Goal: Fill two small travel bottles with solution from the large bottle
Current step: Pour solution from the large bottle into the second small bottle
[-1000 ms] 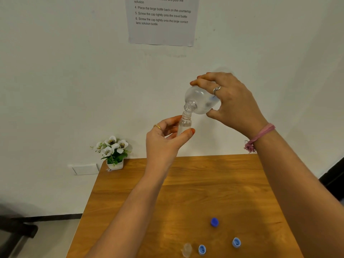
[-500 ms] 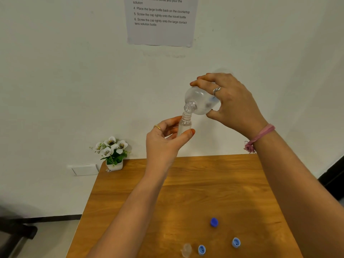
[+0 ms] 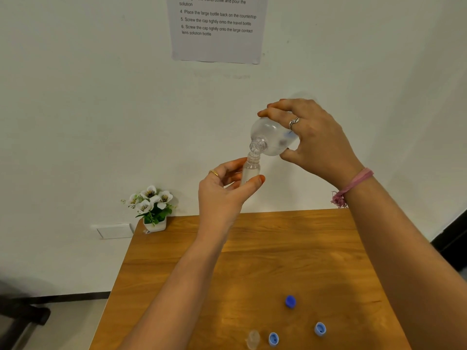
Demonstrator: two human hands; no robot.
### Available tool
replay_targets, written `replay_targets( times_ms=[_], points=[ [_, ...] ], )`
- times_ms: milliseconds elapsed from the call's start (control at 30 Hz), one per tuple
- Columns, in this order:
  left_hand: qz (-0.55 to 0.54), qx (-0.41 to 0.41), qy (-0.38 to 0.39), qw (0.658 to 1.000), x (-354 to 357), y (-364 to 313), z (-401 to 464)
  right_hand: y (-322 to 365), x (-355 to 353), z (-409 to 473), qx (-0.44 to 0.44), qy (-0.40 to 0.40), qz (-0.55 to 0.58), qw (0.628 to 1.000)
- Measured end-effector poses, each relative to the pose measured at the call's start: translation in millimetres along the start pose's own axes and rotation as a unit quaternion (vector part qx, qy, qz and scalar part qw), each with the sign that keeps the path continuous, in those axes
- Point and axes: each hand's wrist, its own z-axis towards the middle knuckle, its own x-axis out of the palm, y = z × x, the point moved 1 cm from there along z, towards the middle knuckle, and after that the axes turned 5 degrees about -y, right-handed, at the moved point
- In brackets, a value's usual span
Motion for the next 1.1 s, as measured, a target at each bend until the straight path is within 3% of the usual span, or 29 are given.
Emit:
replay_targets(
  times_ms=[1100],
  points=[
    [-0.001,-0.005,0.008,1.0,2.1,2.3,-2.2,-1.1,-3.0,-6.2,0.038,0.042,0.014,0.998]
  ],
)
